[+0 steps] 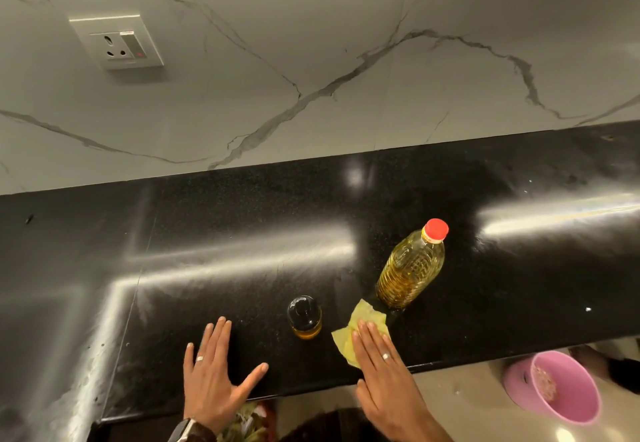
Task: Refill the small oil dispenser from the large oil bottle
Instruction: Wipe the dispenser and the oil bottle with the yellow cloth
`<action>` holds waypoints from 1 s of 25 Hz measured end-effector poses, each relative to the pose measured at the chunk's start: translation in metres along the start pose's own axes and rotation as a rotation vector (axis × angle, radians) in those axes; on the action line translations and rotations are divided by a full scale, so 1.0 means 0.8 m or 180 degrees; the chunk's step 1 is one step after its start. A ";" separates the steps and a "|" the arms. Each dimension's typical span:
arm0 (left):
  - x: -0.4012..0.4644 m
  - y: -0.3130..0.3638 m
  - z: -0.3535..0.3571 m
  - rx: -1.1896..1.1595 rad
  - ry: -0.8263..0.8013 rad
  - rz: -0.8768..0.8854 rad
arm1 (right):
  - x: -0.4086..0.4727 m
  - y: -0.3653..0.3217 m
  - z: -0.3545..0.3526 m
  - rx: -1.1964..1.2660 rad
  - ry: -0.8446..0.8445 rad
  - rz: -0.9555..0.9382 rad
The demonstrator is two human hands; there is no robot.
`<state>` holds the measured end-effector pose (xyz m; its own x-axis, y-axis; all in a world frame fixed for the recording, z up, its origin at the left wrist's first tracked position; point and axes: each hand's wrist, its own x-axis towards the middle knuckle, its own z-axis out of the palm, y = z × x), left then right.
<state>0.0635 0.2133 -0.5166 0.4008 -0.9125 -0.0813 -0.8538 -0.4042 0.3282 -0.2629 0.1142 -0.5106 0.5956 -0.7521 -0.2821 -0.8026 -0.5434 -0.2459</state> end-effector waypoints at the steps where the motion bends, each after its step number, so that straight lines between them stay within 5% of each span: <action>1: 0.002 0.023 -0.005 -0.0408 0.0037 -0.0040 | -0.002 0.001 0.001 -0.0003 -0.0020 0.0046; 6: 0.024 0.148 -0.009 -0.2106 0.0018 -0.0234 | 0.052 0.002 -0.022 0.0154 0.0109 0.0151; 12: 0.041 0.179 -0.011 -0.2226 0.0455 -0.0382 | 0.103 -0.008 -0.042 0.0091 0.0102 0.0114; 19: 0.044 0.167 -0.034 -0.2383 0.0503 -0.0246 | 0.016 -0.012 -0.008 0.0254 -0.0035 -0.0910; 25: 0.041 0.146 -0.053 -0.2367 0.0596 -0.0092 | 0.133 -0.008 -0.047 0.0096 0.0177 -0.0044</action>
<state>-0.0089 0.1392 -0.4415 0.5258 -0.8497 0.0396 -0.4204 -0.2192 0.8805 -0.1955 0.0236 -0.5040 0.6034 -0.7646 -0.2268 -0.7925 -0.5431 -0.2776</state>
